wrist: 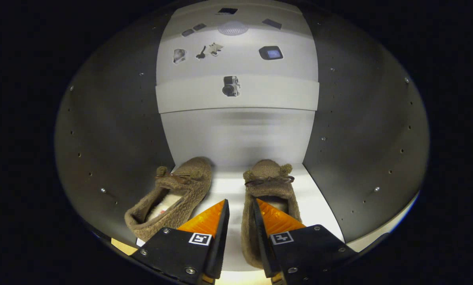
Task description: Open the shoe cabinet door, grab the shoes and put them into the shoe cabinet, then close the shoe cabinet door.
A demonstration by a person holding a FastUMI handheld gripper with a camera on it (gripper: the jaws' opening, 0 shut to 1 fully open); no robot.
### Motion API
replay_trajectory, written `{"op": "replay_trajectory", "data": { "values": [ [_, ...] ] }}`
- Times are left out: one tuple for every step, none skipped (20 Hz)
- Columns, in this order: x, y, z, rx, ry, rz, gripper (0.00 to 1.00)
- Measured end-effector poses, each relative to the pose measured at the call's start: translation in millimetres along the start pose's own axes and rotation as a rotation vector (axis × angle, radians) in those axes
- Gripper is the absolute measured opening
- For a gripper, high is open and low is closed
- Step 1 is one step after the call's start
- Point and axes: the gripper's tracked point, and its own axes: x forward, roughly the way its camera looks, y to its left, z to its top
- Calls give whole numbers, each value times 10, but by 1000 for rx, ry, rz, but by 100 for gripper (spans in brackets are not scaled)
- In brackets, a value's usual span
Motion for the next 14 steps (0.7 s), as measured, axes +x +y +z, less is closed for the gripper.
{"op": "replay_trajectory", "data": {
  "values": [
    [-53,-1,4,-5,-6,-1,40],
    [-112,-9,-6,-4,-7,-4,40],
    [-178,-9,-6,-4,-13,-5,41],
    [-240,-20,-9,-3,-16,-8,42],
    [-313,-22,-11,-2,-20,-11,42],
    [-392,-22,2,-1,-29,-12,42],
    [-485,-17,10,-1,-38,-12,42],
    [-579,-19,10,-4,-46,-15,42],
    [-679,-17,17,-7,-56,-17,42],
    [-789,-9,16,-5,-63,-15,42],
    [-901,-4,7,-1,-71,-14,42],
    [-1008,5,-2,2,-78,-8,42],
    [-1113,3,-29,1,-82,-7,42],
    [-1210,-24,-64,1,-85,-13,43]
  ]
}}
